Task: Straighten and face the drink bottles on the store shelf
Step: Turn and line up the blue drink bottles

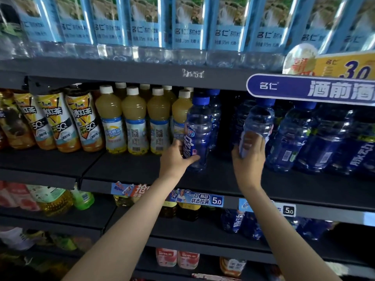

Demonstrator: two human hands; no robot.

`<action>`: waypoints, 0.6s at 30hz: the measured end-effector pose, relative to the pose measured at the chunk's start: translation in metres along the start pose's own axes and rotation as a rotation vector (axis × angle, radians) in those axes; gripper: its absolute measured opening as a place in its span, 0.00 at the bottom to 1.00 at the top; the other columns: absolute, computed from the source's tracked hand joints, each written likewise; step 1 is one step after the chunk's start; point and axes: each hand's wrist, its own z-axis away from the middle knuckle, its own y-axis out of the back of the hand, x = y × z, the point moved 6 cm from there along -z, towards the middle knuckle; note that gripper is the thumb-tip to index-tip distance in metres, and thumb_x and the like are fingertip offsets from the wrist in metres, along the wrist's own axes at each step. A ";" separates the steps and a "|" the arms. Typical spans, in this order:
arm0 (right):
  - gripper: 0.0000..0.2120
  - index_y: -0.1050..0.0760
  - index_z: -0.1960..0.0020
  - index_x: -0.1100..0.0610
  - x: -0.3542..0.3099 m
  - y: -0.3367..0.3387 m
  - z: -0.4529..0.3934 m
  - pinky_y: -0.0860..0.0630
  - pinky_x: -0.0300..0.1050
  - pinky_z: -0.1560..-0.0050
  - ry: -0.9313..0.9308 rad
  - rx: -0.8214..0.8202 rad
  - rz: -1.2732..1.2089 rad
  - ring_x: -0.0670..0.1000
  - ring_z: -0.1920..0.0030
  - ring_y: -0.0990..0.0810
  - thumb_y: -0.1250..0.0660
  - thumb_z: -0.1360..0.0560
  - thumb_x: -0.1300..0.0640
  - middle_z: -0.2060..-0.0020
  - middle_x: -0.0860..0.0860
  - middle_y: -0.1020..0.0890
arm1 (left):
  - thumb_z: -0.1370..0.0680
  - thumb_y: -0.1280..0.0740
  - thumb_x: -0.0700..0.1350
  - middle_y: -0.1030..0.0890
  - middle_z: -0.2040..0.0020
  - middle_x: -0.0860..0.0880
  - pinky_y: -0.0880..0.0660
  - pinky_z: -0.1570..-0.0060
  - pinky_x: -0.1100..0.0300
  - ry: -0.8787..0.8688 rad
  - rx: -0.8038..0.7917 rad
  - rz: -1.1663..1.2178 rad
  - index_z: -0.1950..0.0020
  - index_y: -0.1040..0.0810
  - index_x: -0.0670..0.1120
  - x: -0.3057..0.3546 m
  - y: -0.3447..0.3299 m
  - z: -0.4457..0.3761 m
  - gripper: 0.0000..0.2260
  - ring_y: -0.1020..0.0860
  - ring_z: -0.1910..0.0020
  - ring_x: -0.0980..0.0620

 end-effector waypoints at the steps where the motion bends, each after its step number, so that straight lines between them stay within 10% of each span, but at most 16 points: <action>1: 0.19 0.33 0.39 0.68 0.001 0.012 -0.003 0.30 0.42 0.47 -0.004 0.054 0.019 0.60 0.43 0.27 0.32 0.28 0.69 0.42 0.63 0.30 | 0.32 0.24 0.50 0.19 0.46 0.44 0.25 0.50 0.54 -0.005 -0.004 0.005 0.43 0.26 0.40 0.004 -0.006 -0.003 0.23 0.21 0.47 0.46; 8: 0.38 0.42 0.29 0.66 0.046 0.014 -0.030 0.35 0.52 0.36 -0.313 -0.078 0.098 0.61 0.32 0.37 0.25 0.30 0.58 0.33 0.62 0.35 | 0.31 0.25 0.48 0.20 0.47 0.43 0.31 0.54 0.60 -0.014 0.019 0.018 0.45 0.27 0.38 0.020 -0.033 -0.015 0.21 0.23 0.47 0.44; 18: 0.36 0.41 0.32 0.65 0.047 0.001 -0.029 0.28 0.54 0.49 -0.289 -0.110 0.185 0.63 0.39 0.28 0.25 0.31 0.55 0.37 0.62 0.29 | 0.30 0.26 0.46 0.21 0.46 0.43 0.35 0.58 0.67 -0.005 0.079 0.030 0.44 0.28 0.37 0.022 -0.039 -0.018 0.20 0.23 0.47 0.46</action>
